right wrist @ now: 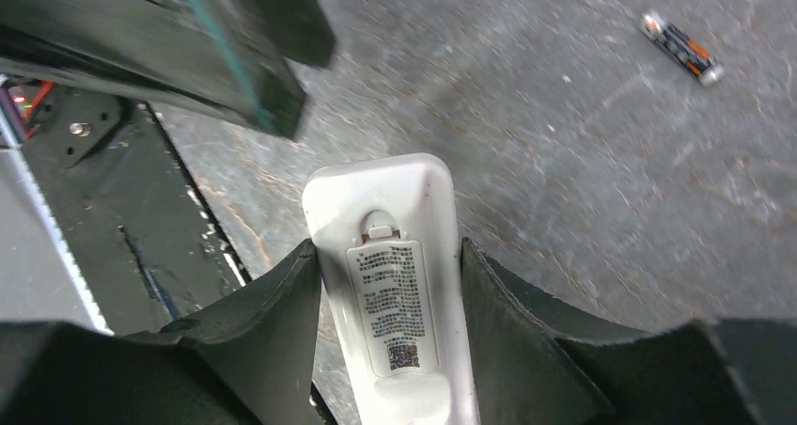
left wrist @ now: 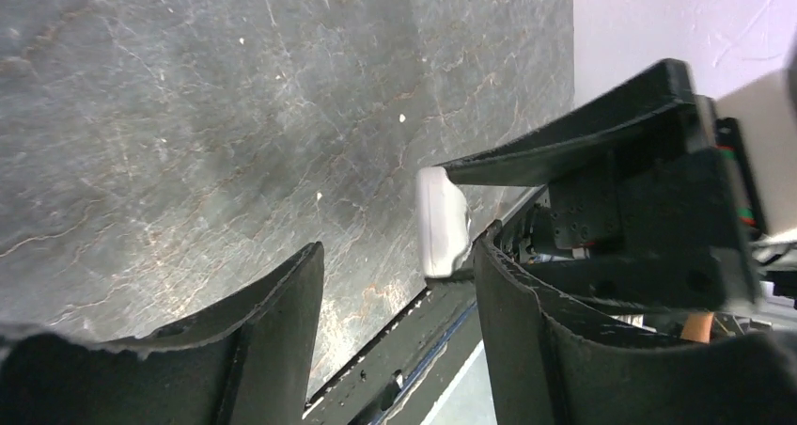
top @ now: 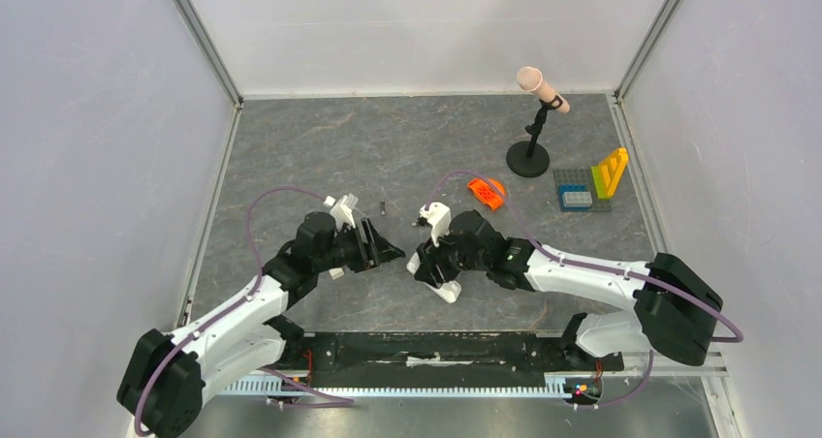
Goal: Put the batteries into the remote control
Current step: Pick up the remote control from the center of the board.
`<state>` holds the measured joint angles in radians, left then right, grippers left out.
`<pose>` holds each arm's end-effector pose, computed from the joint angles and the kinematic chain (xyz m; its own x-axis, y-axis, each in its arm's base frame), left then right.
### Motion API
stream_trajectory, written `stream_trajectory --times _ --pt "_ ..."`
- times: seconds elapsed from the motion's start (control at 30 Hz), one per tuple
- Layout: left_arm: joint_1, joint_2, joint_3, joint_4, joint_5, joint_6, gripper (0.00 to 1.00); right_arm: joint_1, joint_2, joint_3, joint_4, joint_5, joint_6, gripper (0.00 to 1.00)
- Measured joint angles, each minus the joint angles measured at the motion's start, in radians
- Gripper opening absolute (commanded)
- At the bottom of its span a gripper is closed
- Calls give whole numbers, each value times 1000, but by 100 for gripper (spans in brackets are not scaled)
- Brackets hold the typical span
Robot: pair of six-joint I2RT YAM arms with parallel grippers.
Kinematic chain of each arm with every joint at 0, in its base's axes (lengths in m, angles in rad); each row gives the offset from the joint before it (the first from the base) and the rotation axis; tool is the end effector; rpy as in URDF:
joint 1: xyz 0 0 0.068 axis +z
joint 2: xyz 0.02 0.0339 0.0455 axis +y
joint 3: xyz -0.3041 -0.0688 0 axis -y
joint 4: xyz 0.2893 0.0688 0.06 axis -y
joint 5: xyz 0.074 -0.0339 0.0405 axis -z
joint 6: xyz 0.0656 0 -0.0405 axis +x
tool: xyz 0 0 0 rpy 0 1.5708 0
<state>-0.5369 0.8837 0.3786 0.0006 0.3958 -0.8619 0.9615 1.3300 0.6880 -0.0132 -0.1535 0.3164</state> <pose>0.1822 -0.1379 0.1961 -0.8488 -0.3099 -0.4284 0.1807 0.5914 -0.7858 0.1779 0.2724 0.1991 -0.6051 -0.3298 -0.7246 -0.7276 0.5985 0.3353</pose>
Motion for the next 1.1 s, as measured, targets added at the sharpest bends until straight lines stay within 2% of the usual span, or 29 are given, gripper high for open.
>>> stream_trajectory --times 0.23,0.47,0.73,0.83,0.9,0.93,1.03,1.1 --pt "-37 119 -11 96 68 -24 66 40 -14 -4 65 -40 -65 31" --pt "-40 221 -18 195 148 -81 55 58 -9 -5 62 -33 -114 31" --pt "-60 310 -26 286 255 -126 28 69 15 -5 60 -32 -135 32" --pt "-61 314 -28 301 267 -135 25 71 18 -5 61 -31 -138 32" --pt "-61 319 -28 309 270 -140 10 71 18 -5 60 -29 -138 33" --pt "-61 323 -28 311 275 -140 3 71 18 -5 60 -29 -138 35" --pt "-61 338 -28 317 286 -140 2 71 23 -5 55 -25 -137 49" --pt "-61 342 -28 317 287 -140 2 73 27 -5 54 -20 -135 64"
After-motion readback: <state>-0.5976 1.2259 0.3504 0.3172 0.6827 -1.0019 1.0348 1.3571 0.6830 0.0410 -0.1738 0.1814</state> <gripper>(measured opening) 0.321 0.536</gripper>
